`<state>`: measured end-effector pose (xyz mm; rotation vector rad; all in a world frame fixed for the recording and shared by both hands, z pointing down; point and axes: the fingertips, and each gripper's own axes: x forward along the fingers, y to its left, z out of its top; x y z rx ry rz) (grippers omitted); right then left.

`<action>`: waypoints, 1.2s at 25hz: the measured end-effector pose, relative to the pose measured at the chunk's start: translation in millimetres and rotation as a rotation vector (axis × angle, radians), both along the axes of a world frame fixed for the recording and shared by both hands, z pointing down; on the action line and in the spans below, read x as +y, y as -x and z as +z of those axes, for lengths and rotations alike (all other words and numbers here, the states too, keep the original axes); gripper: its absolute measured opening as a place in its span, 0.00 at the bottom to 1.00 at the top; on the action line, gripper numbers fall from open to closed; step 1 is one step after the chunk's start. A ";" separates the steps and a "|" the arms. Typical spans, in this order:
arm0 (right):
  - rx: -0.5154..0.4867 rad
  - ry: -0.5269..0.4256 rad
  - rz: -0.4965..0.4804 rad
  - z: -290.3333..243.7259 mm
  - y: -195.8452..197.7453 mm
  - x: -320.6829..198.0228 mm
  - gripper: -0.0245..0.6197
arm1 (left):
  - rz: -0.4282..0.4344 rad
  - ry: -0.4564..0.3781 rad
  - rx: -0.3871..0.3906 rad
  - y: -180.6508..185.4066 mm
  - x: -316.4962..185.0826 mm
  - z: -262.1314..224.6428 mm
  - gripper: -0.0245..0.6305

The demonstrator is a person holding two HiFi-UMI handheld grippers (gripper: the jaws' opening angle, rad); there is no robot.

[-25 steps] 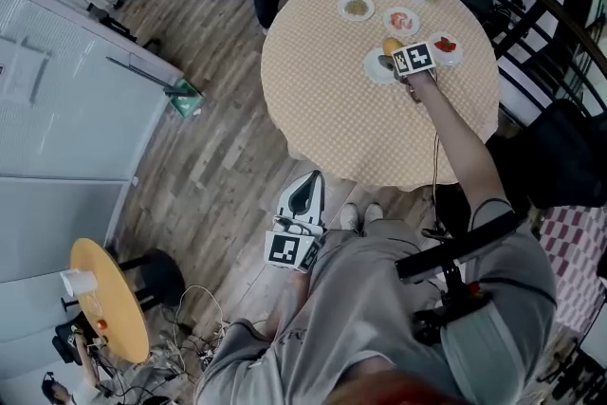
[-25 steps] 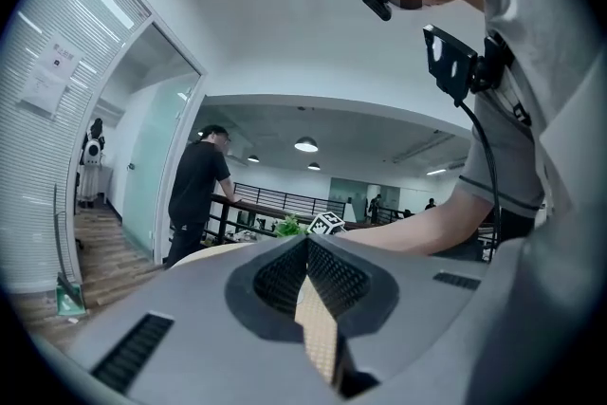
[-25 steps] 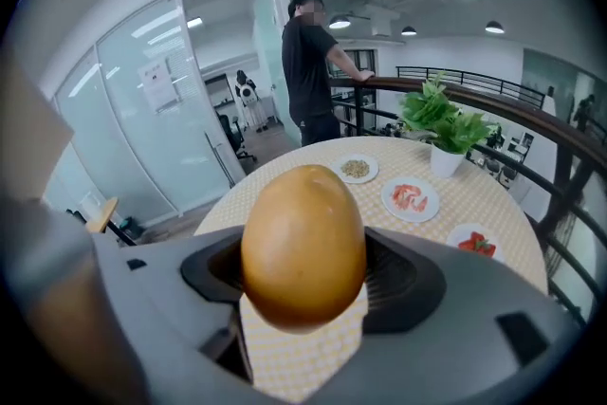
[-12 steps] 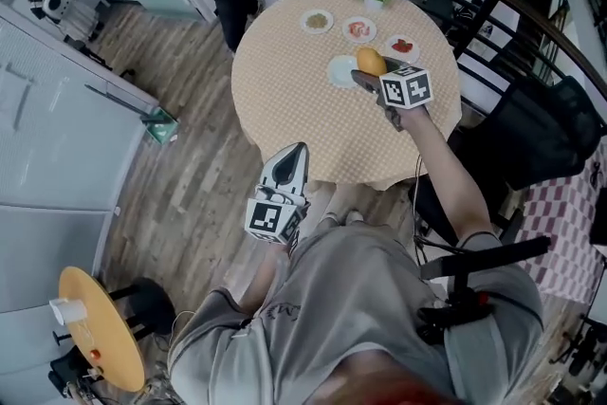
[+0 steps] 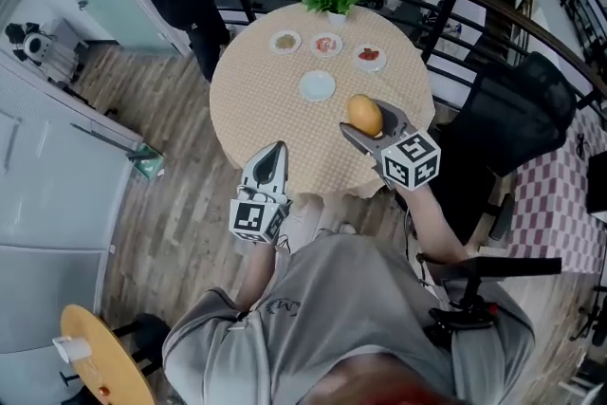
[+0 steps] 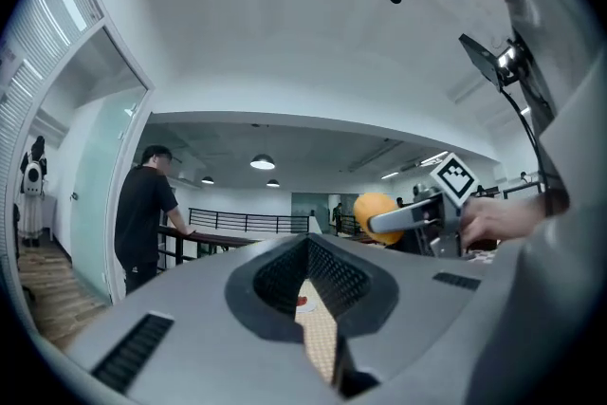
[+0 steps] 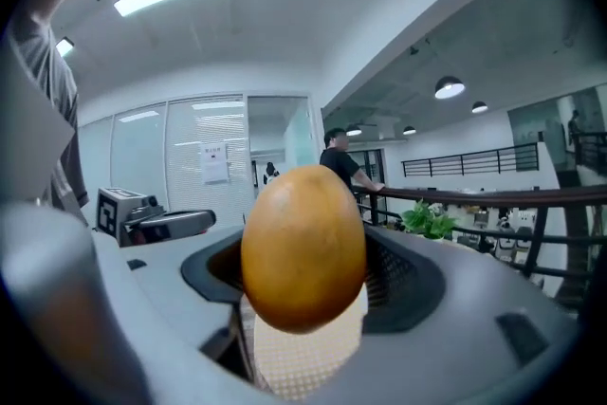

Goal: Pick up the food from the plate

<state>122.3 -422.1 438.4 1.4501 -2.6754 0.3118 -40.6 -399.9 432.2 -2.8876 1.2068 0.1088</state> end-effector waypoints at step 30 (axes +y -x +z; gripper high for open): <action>0.043 -0.237 0.099 -33.7 -9.7 80.8 0.55 | 0.040 -0.019 0.009 -4.6 19.0 7.0 0.05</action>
